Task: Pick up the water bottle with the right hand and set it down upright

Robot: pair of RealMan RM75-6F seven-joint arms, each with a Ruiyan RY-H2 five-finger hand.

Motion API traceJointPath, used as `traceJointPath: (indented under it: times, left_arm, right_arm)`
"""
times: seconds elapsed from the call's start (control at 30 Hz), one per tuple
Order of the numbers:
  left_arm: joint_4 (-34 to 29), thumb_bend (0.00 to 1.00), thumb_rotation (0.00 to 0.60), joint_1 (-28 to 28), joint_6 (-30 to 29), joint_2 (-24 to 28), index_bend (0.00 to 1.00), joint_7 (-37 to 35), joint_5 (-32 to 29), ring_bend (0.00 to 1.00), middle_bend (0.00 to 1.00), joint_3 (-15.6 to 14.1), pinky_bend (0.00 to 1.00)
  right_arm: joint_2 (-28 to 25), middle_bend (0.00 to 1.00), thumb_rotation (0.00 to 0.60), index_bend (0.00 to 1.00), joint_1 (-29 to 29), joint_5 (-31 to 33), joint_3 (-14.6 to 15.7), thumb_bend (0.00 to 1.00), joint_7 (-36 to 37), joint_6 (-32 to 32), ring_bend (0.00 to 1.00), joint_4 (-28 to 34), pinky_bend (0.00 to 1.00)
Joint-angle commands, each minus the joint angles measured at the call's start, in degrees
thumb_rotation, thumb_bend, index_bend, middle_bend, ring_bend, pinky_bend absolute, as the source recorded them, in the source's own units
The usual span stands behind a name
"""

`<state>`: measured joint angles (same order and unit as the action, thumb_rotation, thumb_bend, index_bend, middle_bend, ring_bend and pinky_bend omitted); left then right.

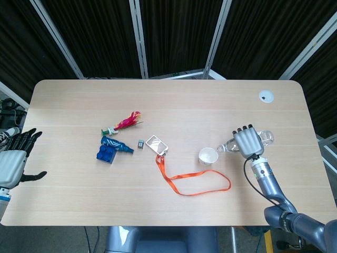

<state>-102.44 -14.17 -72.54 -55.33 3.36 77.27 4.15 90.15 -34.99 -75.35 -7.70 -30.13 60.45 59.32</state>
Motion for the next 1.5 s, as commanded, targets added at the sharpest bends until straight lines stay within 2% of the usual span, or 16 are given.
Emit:
traceJointPath:
  times: [0.03,0.63,1.2,1.5]
  left_arm:
    - [0.0,0.02,0.6,0.0,0.0,0.0,0.0,0.0,0.0,0.0,0.0,0.0,0.0]
    - [-0.1,0.02,0.6,0.0,-0.1,0.0,0.0,0.3,-0.1,0.0,0.0,0.0,0.0]
    - [0.2,0.02,0.6,-0.3,0.6,-0.3,0.0,0.6,-0.7,0.0,0.0,0.0,0.0]
    - [0.6,0.02,0.6,-0.7,1.3,-0.4,0.0,0.4,-1.2,0.0,0.0,0.1,0.0]
  right_arm:
    - [0.0,0.59,0.6,0.55,0.1,0.2,-0.1,0.39,-0.1,-0.1,0.51,0.1,0.51]
    - [0.1,0.59,0.6,0.55,0.1,0.2,-0.2,0.39,1.1,0.4,0.51,-0.1,0.51]
    - [-0.4,0.59,0.6,0.55,0.8,-0.4,-5.3,0.39,30.0,3.0,0.51,-0.2,0.51]
    - [0.7,0.59,0.6,0.55,-0.1,1.4,-8.7,0.39,45.9,0.9,0.51,-2.0,0.51]
